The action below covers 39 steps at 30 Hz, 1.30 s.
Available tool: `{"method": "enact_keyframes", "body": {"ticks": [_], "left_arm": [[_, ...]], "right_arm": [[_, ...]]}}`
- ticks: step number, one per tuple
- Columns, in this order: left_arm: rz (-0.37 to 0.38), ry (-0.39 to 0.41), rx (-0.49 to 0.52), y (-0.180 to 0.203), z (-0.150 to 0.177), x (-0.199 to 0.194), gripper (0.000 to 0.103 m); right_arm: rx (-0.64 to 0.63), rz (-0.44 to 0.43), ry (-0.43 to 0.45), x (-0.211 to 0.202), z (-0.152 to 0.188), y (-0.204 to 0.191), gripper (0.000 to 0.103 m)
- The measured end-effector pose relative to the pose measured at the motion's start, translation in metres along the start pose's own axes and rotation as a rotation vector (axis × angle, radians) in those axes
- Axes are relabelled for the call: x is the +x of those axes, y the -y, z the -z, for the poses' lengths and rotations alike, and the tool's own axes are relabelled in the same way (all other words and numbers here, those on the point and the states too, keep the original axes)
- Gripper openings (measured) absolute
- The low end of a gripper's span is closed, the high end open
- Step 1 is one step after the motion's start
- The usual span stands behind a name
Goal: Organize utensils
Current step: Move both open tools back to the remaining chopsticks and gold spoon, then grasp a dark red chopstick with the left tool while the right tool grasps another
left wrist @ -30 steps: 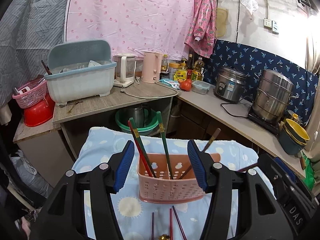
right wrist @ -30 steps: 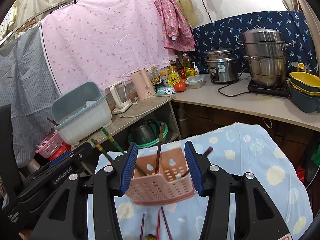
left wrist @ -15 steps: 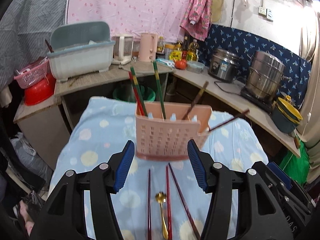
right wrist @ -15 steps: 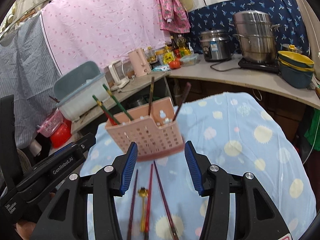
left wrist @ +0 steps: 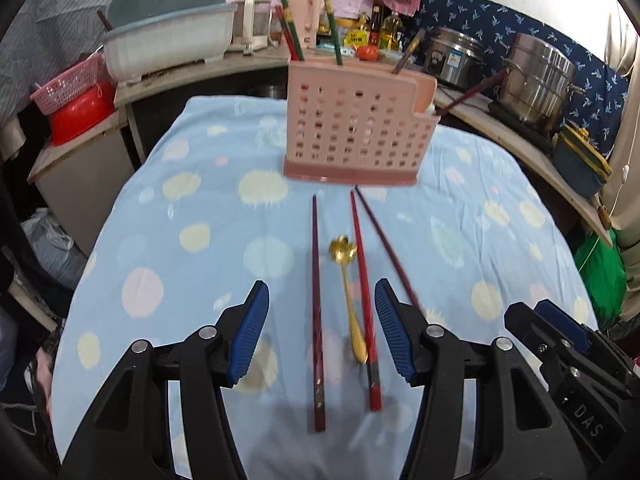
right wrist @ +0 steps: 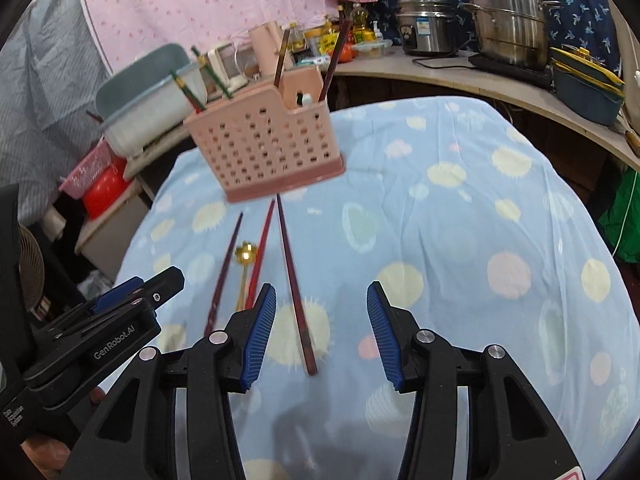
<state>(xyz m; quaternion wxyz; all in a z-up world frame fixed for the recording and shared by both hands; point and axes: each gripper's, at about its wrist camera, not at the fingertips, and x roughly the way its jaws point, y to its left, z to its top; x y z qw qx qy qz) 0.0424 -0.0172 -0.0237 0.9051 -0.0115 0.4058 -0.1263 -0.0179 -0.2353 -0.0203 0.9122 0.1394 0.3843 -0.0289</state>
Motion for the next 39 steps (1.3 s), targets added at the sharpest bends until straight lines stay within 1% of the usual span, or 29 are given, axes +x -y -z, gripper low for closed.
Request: {"method": "enact_keyframes", "body": {"ticks": [5, 9, 14, 18, 26, 32, 34, 35, 37, 39], "left_arm": [[-0.006, -0.045, 0.010, -0.006, 0.031, 0.007, 0.052], [-0.008, -0.057, 0.009, -0.011, 0.045, 0.009, 0.052], [-0.009, -0.073, 0.007, -0.016, 0.056, 0.010, 0.052], [-0.003, -0.086, 0.011, -0.016, 0.063, 0.015, 0.052], [-0.010, -0.075, 0.033, -0.013, 0.067, 0.018, 0.051], [-0.016, -0.064, 0.050, -0.011, 0.069, 0.018, 0.046], [-0.016, -0.059, 0.054, -0.011, 0.070, 0.018, 0.039], [-0.014, -0.058, 0.055, -0.011, 0.070, 0.018, 0.037], [-0.011, -0.056, 0.057, -0.011, 0.070, 0.018, 0.028], [-0.009, -0.054, 0.057, -0.011, 0.070, 0.018, 0.024]], "right_arm": [[-0.027, 0.005, -0.049, 0.012, 0.020, -0.004, 0.044], [-0.051, 0.009, -0.070, 0.020, 0.029, -0.008, 0.040], [-0.069, 0.018, -0.082, 0.028, 0.035, -0.010, 0.037], [-0.074, 0.019, -0.104, 0.035, 0.039, -0.010, 0.030], [-0.086, 0.017, -0.130, 0.045, 0.043, -0.011, 0.020], [-0.090, 0.018, -0.134, 0.048, 0.042, -0.012, 0.020], [-0.093, 0.018, -0.134, 0.049, 0.042, -0.013, 0.020], [-0.096, 0.019, -0.134, 0.050, 0.042, -0.014, 0.020], [-0.101, 0.020, -0.134, 0.051, 0.042, -0.014, 0.020], [-0.102, 0.020, -0.133, 0.051, 0.042, -0.015, 0.017]]}}
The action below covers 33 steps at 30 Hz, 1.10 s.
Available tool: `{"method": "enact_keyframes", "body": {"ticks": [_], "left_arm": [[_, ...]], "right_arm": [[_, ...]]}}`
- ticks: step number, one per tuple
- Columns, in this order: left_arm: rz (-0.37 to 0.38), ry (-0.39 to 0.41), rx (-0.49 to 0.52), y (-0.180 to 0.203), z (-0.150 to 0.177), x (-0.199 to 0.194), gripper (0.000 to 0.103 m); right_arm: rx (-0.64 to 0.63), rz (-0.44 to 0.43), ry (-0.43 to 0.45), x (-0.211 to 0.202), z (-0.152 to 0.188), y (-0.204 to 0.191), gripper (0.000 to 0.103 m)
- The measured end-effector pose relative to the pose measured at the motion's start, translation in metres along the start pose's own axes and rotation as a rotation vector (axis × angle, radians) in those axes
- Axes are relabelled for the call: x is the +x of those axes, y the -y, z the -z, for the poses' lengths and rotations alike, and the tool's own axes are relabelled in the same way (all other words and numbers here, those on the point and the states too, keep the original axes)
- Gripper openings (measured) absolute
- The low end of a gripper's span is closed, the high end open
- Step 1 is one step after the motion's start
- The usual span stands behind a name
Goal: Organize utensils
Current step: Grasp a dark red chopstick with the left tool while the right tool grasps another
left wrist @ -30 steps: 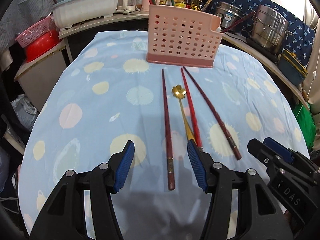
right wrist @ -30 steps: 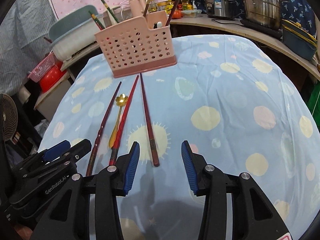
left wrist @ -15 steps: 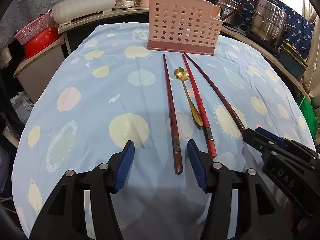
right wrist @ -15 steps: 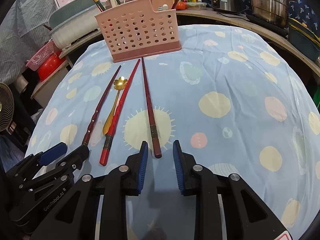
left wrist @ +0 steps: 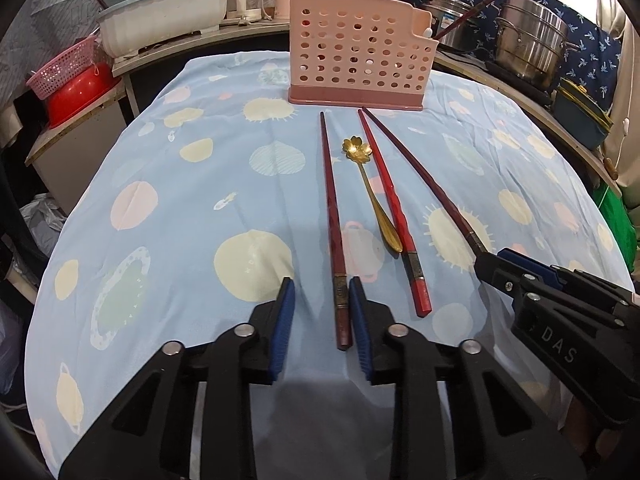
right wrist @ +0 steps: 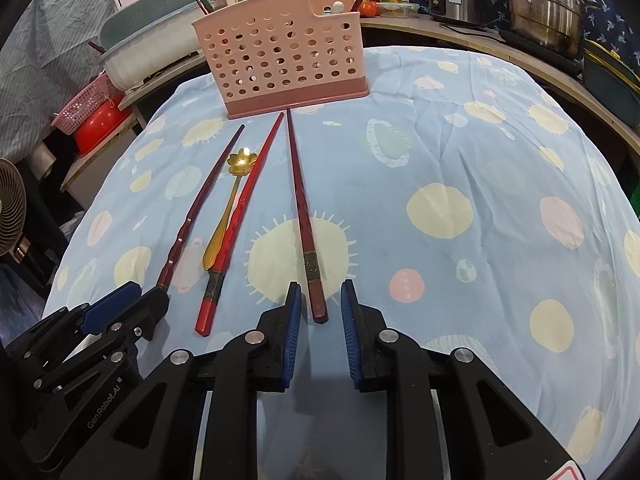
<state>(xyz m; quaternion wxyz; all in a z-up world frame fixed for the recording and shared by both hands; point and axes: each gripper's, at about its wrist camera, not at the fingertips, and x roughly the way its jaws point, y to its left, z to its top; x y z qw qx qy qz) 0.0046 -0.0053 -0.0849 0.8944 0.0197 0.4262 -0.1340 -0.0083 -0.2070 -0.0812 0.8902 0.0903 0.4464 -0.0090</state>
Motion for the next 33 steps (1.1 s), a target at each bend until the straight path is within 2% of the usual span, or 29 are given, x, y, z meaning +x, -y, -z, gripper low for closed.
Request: {"method": "enact_keyframes", "body": {"ticks": [5, 10, 19, 33], "left_arm": [[0.020, 0.002, -0.003, -0.001, 0.001, -0.001, 0.015], [0.037, 0.001, -0.011, -0.003, 0.002, -0.002, 0.008], [0.067, -0.014, -0.037, -0.007, 0.003, -0.013, 0.007], [0.101, 0.064, -0.059, -0.010, -0.010, -0.065, 0.007]], "right_arm": [[-0.013, -0.003, -0.001, 0.003, -0.003, -0.002, 0.009], [-0.024, -0.009, 0.000, 0.003, -0.004, -0.004, 0.008], [-0.007, -0.037, 0.022, -0.017, 0.001, -0.002, 0.008], [0.059, -0.087, 0.135, -0.080, -0.012, 0.011, 0.008]]}}
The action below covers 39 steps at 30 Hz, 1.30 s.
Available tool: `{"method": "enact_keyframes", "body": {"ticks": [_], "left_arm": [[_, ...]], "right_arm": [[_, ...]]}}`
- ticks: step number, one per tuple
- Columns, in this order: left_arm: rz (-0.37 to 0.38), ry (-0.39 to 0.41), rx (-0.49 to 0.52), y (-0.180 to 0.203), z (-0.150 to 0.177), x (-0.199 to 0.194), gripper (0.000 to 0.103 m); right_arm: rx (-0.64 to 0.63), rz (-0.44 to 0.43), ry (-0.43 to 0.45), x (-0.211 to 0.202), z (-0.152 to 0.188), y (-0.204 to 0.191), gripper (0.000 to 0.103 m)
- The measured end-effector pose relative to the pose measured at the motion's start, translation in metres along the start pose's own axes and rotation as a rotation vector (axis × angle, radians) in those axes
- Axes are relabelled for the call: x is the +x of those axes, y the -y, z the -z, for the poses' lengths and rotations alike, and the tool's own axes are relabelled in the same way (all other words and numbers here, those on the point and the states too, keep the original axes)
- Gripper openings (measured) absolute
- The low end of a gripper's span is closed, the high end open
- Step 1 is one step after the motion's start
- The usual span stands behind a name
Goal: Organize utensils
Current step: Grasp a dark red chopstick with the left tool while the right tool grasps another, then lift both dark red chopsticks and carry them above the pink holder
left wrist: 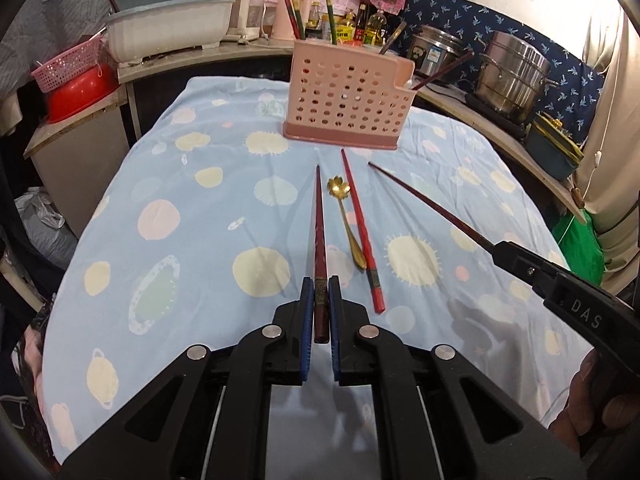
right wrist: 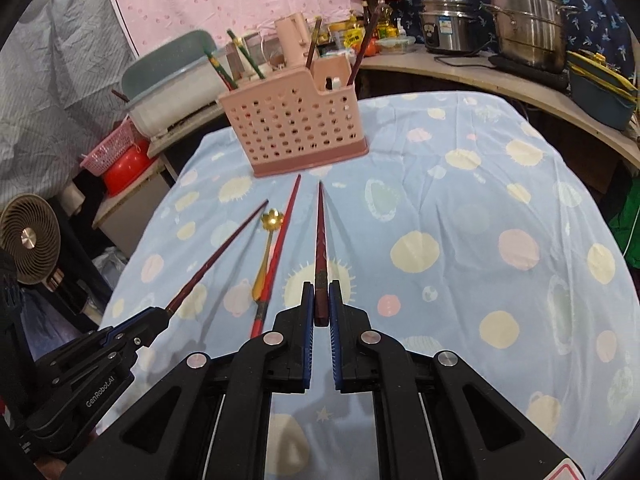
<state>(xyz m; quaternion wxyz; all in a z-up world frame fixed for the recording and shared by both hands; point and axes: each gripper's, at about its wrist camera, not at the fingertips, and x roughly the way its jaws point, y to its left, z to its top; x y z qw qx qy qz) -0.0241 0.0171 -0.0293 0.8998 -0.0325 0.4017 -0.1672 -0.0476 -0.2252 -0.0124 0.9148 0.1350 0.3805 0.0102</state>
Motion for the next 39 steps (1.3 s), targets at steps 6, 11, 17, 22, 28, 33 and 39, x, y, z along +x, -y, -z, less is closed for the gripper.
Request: {"method": "enact_keyframes", "body": {"ticks": [6, 11, 17, 22, 28, 33, 39], "left_arm": [[0.024, 0.050, -0.006, 0.004, -0.019, -0.022, 0.007], [0.023, 0.099, -0.009, 0.005, -0.044, -0.040, 0.007], [0.012, 0.164, -0.001, 0.007, -0.082, -0.056, 0.007], [0.003, 0.217, 0.002, 0.010, -0.111, -0.066, 0.007], [0.003, 0.257, 0.005, 0.012, -0.139, -0.073, 0.007], [0.013, 0.284, 0.016, 0.014, -0.164, -0.076, 0.007], [0.019, 0.351, 0.034, 0.021, -0.199, -0.085, 0.007]], "right_arm": [[0.017, -0.019, 0.070, -0.027, -0.019, -0.001, 0.008], [0.031, -0.031, 0.117, -0.045, -0.037, -0.002, 0.008], [0.037, -0.044, 0.173, -0.060, -0.064, -0.004, 0.008], [0.047, -0.050, 0.213, -0.067, -0.086, -0.003, 0.008], [0.054, -0.045, 0.247, -0.070, -0.109, -0.001, 0.008], [0.060, -0.039, 0.285, -0.074, -0.132, 0.003, 0.008], [0.064, -0.023, 0.351, -0.079, -0.171, 0.007, 0.008]]}}
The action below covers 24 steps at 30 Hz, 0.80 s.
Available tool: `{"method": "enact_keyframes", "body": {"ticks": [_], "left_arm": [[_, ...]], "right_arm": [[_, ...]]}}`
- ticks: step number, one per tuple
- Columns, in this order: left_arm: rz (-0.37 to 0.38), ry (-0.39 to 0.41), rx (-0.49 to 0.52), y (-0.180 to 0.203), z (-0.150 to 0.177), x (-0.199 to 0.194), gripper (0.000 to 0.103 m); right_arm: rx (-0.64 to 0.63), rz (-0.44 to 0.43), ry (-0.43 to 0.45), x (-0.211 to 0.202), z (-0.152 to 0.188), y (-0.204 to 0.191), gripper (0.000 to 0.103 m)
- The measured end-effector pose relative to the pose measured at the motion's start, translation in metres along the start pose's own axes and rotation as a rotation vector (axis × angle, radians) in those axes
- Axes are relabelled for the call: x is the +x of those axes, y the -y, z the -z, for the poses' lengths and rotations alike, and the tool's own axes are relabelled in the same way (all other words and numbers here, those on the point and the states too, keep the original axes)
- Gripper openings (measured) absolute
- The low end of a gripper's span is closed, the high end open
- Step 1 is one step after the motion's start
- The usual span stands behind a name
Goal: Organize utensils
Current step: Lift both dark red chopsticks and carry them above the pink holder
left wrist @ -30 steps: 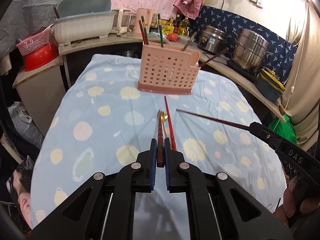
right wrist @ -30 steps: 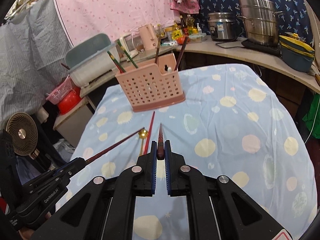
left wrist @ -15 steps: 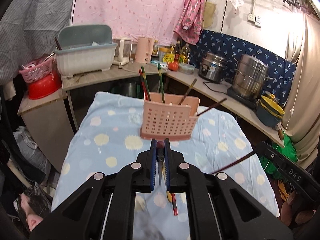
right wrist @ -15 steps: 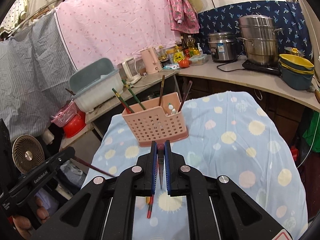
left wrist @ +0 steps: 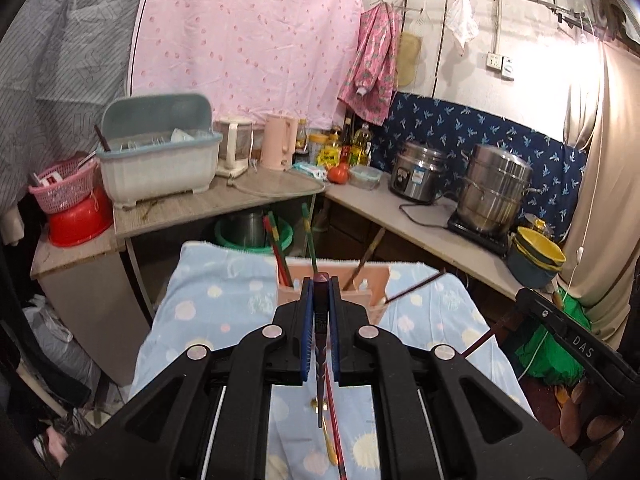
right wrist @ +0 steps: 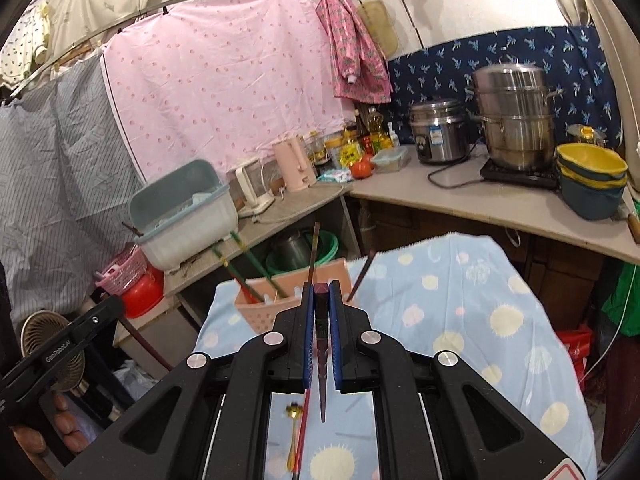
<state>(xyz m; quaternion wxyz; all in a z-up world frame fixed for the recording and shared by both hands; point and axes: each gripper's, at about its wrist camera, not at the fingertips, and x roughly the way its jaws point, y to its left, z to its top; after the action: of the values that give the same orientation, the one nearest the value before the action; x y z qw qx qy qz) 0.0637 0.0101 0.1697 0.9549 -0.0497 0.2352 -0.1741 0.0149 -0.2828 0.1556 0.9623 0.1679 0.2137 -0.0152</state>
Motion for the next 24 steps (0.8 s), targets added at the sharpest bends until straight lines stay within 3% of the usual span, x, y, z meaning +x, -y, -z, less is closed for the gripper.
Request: {"method": "enact_keyframes", "body": {"ticks": [13, 18, 24], "left_arm": [[-0.021, 0.183, -0.010, 0.004, -0.087, 0.022, 0.007], [-0.032, 0.259, -0.031, -0.001, -0.104, 0.037, 0.007], [-0.060, 0.240, -0.051, -0.011, -0.102, 0.070, 0.007]], "right_arm": [[0.057, -0.014, 0.165, 0.033, -0.082, 0.002, 0.008], [0.059, -0.001, 0.201, 0.057, -0.090, -0.003, 0.008], [0.074, 0.021, 0.168, 0.095, -0.086, 0.004, 0.008]]}}
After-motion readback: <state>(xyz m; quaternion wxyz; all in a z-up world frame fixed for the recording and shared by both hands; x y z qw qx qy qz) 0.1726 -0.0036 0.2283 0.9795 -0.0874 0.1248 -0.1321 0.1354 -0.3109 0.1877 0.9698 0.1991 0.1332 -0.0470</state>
